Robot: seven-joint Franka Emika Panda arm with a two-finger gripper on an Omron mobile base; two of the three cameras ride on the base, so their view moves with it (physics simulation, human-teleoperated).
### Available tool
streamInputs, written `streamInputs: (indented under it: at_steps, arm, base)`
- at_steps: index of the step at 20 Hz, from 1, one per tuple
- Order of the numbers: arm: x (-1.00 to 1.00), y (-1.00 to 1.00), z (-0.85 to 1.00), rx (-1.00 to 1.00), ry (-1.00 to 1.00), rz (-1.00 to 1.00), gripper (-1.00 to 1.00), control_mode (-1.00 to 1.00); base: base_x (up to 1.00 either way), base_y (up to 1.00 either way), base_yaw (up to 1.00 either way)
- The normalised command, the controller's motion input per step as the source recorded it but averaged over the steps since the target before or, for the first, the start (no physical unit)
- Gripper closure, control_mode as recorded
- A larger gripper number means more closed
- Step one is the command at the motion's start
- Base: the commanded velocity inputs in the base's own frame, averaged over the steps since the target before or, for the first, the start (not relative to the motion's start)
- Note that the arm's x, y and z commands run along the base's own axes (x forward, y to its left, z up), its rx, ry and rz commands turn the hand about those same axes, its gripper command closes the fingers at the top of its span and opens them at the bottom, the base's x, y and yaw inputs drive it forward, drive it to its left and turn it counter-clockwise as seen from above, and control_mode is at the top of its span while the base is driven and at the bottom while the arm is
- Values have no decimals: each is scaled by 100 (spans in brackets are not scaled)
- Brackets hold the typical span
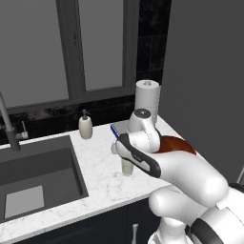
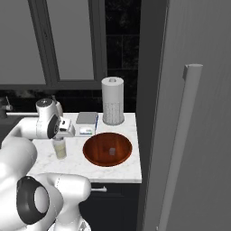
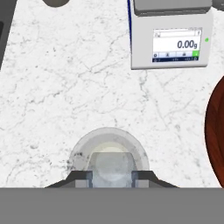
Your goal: Grab a lemon wedge from the fridge and one ice cube from the ice bowl, and put them in the glass of lemonade.
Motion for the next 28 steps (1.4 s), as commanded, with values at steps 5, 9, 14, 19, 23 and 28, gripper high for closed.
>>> streamInputs:
  at_steps: [5, 9, 14, 19, 23, 28]
  arm:
    - [0, 0, 0, 0, 0, 0, -100, -100]
    - [0, 0, 0, 0, 0, 0, -100, -100]
    - [0, 0, 0, 0, 0, 0, -100, -100]
    - [0, 0, 0, 0, 0, 0, -100, -100]
    - [0, 0, 0, 0, 0, 0, -100, -100]
    - [-6, -3, 9, 3, 0, 0, -100, -100]
  base:
    - [0, 0, 0]
    - [0, 0, 0]
    - [0, 0, 0]
    - [0, 0, 0]
    - [0, 0, 0]
    - [0, 0, 0]
